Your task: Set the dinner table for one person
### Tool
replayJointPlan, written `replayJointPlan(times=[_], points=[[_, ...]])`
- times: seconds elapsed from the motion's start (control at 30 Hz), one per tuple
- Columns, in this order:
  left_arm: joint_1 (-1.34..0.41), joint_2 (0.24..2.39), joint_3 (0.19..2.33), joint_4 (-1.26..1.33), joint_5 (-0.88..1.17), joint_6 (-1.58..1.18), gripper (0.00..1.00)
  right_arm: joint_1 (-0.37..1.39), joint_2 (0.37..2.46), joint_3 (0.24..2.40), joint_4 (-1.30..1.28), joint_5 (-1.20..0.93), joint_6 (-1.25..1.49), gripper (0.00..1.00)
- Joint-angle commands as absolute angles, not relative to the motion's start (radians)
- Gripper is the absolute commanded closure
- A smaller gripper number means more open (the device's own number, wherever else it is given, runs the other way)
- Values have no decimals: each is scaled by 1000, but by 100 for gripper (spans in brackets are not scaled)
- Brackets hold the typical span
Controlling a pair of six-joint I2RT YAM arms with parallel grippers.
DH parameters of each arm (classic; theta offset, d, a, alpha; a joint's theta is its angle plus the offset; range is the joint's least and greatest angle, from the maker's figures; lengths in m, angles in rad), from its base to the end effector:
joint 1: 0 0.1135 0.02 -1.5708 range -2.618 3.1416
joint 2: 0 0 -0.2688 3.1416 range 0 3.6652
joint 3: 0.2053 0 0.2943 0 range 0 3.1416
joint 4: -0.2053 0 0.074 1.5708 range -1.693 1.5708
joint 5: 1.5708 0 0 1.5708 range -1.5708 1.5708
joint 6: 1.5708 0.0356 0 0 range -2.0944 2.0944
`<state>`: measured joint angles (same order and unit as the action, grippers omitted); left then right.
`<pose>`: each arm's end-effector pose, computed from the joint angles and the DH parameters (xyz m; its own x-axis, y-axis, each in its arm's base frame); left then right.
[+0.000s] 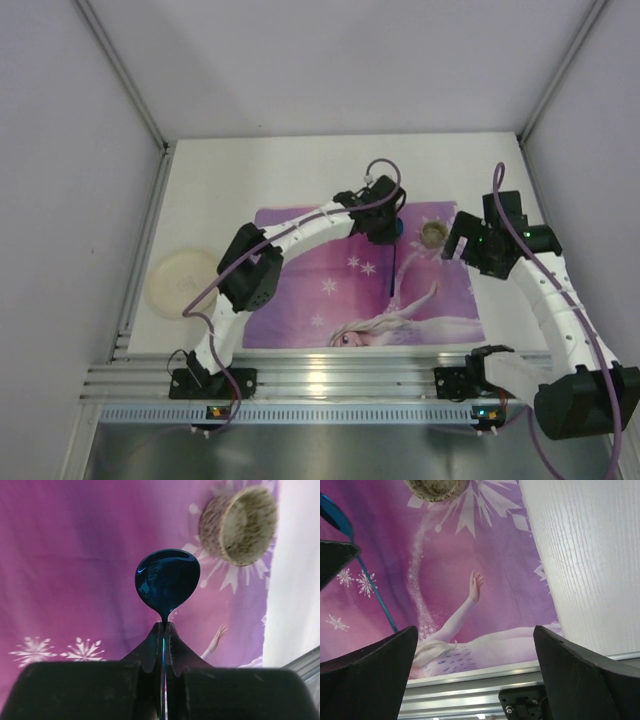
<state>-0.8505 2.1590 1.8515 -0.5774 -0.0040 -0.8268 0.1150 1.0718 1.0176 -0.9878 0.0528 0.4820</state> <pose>0.3506 -0.3993 0.2223 -0.8975 -0.0928 -0.4312 0.1323 0.8759 -0.4639 0.2362 0.0254 0.2992 -0.8008 0.3735 -0.4681 0.3195 0.9276 0.1935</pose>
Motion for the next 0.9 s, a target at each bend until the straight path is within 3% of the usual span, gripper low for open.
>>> replayJointPlan(times=[0.0,0.2,0.3,0.33,0.4,0.6,0.87], points=[[-883,2207,1898,-531,-21,-992,100,121,1020,983,-1012,71,466,0],[-919,2240,1847,-506,-34,-1118,98,121,982,966,-1026,63,465,0],[-931,2243,1848,-477,-11,-1106,71,121,982,969,-1032,61,463,0],[-936,2240,1862,-485,-15,-1098,51,123,982,969,-1032,61,462,0],[-934,2212,1867,-534,-41,-1066,37,121,977,969,-1032,60,463,0],[-830,1990,1723,-698,-176,-901,33,121,973,979,-1039,61,462,0],[-518,1651,1251,-788,-278,-692,38,123,1002,968,-1003,32,457,0]])
